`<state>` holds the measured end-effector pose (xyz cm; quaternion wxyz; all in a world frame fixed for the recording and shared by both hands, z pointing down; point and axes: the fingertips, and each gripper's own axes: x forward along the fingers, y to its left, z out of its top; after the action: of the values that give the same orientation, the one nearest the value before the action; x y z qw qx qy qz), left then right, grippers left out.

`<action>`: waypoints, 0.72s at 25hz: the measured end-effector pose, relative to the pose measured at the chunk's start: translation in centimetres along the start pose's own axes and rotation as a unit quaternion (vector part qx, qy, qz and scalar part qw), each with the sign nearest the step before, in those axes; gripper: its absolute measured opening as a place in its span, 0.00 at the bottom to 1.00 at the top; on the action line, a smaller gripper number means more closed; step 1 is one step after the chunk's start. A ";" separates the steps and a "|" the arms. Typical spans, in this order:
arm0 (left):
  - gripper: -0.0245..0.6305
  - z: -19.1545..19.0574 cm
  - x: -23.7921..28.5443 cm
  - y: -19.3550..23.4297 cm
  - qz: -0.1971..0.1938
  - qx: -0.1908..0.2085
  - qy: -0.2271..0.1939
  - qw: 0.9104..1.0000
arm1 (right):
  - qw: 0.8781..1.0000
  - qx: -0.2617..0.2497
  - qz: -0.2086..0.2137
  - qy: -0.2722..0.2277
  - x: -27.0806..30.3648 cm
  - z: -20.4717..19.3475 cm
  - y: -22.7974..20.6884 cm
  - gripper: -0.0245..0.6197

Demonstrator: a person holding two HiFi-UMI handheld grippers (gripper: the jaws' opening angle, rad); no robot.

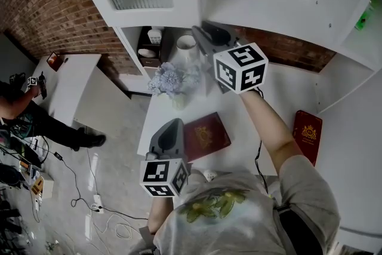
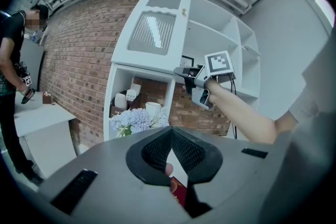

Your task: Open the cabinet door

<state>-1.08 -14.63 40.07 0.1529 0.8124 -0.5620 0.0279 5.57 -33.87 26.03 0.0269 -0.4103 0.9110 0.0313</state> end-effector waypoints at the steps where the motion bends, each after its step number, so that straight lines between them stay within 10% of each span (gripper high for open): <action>1: 0.05 -0.1 -0.1 0.0 0.000 -0.002 0.001 1.000 | 1.000 -0.001 0.000 -0.001 -0.1 0.0 0.2 0.19; 18: 0.05 -0.5 -0.9 -0.3 -0.001 0.001 0.006 1.000 | 1.000 -0.015 -0.014 -0.003 -1.3 0.2 2.1 0.18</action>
<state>-1.03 -13.56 40.31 0.1559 0.8128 -0.5603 0.0334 4.90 -31.52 25.98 0.0241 -0.4229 0.9047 0.0464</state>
